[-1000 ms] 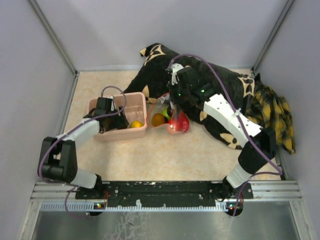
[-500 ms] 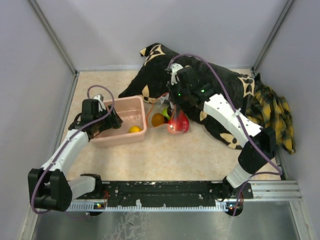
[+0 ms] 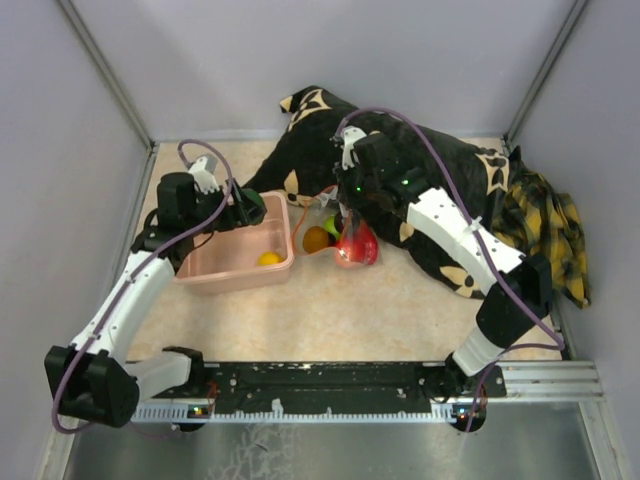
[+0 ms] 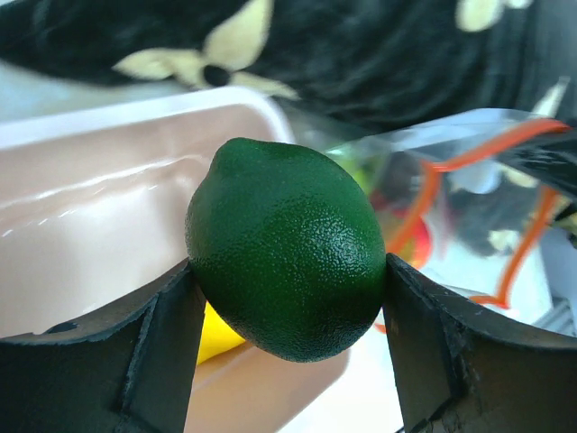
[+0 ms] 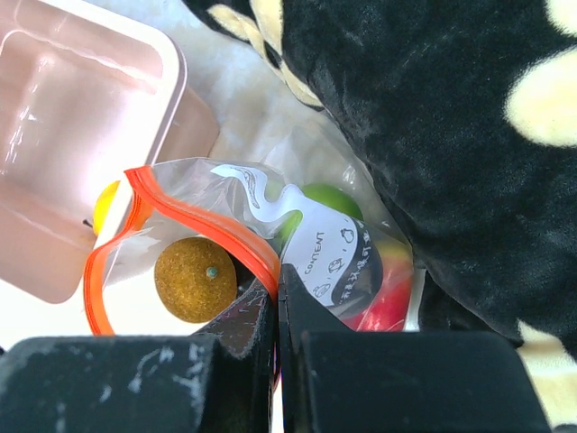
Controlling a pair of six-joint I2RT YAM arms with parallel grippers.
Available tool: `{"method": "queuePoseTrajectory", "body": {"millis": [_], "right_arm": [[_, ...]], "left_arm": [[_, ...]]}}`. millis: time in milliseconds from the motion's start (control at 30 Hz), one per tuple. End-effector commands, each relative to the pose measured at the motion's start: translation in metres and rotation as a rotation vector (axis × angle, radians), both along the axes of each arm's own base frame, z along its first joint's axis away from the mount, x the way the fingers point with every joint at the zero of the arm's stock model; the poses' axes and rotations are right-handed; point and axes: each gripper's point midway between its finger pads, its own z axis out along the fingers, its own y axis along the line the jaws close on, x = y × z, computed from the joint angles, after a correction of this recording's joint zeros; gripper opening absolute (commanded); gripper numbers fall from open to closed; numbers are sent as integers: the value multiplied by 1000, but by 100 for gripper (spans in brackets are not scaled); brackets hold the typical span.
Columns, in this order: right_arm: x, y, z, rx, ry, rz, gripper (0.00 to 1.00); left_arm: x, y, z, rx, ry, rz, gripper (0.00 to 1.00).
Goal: Place the food in the zip-top bag and seal the zipper
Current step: Pick up the fake fruit from the bin, then place the fake fruit in the zipper food storage bag.
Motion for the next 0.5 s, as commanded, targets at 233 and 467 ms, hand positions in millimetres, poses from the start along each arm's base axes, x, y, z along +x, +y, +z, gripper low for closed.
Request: {"method": "queuePoseTrajectory", "body": {"millis": [233,467], "right_arm": [[1,5,45,127,-94,-7,0],[-3,7,49,154,-86,-4,0]], "left_arm": [[-16,-112,69,-133,-218,-352,47],[-19,-144,58,-116,-249,-432,48]]}}
